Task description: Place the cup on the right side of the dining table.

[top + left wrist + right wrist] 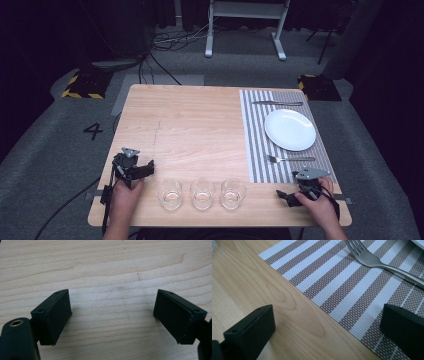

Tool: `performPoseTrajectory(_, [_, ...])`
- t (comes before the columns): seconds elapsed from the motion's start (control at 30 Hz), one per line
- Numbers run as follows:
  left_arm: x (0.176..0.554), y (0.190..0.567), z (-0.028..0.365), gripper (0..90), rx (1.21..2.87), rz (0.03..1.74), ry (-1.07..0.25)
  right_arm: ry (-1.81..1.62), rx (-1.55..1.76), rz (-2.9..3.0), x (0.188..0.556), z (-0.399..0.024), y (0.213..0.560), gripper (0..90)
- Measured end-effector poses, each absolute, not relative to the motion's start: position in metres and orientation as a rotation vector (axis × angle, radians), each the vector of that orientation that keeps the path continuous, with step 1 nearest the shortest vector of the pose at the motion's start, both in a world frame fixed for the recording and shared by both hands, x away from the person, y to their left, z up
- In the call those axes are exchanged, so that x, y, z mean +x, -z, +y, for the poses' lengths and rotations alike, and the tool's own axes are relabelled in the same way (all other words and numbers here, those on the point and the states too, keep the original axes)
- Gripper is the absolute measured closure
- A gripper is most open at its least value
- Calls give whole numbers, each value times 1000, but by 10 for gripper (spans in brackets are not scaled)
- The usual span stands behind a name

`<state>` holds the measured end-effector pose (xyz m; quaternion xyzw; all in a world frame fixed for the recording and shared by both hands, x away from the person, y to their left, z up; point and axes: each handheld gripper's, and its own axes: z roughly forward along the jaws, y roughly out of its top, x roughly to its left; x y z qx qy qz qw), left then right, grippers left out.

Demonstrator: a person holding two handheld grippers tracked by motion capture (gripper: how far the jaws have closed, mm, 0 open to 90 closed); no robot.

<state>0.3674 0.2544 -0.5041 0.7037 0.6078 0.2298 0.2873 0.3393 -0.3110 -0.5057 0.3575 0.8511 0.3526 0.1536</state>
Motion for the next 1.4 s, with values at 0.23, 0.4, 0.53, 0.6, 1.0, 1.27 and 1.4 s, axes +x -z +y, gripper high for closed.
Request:
performPoseTrajectory(0.23, [367,504,254,148,1880,1624,-614,-1009,1023,2441,339,-311,506,0])
performPoseTrajectory(0.4, [367,504,254,149,1880,1624,-614,-1010,1023,2441,339,-311,506,0])
performPoseTrajectory(0.53, [367,504,254,149,1880,1624,-614,-1009,1024,2441,339,-311,506,0])
performPoseTrajectory(0.6, [367,504,254,148,1880,1624,-614,-1009,1026,2440,339,-311,506,0])
performPoseTrajectory(1.0, [367,504,254,148,1879,1625,-612,-1002,1043,2427,339,-310,505,6])
performPoseTrajectory(1.27, [367,504,254,148,1879,1625,-612,-983,1070,2397,331,-295,488,194])
performPoseTrajectory(1.4, [367,504,254,148,1879,1625,-612,-1019,1026,2412,325,-286,480,172])
